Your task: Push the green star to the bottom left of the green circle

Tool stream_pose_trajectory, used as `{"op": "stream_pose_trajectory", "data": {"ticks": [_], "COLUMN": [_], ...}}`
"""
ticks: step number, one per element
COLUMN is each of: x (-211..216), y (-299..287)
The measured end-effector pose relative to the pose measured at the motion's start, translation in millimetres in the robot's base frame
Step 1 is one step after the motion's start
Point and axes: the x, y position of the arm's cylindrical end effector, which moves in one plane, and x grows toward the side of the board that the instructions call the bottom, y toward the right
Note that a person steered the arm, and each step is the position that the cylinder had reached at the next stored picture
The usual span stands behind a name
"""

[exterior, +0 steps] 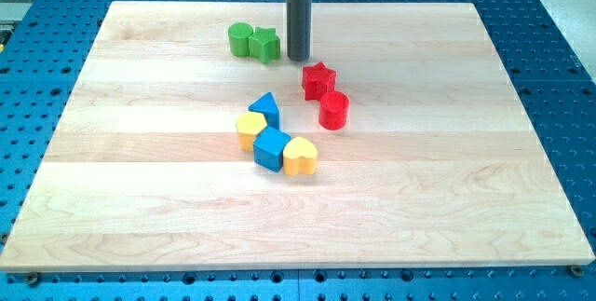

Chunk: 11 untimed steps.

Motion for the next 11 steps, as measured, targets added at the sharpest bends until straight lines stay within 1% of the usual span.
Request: {"op": "stream_pose_trajectory", "data": {"ticks": [1,2,3,4,7,8,9,10,11], "x": [-10,-6,28,41,43,30,-3,-23,-38], "y": [-9,-26,-54,-71,-96,-134,-139,-140,-183]}}
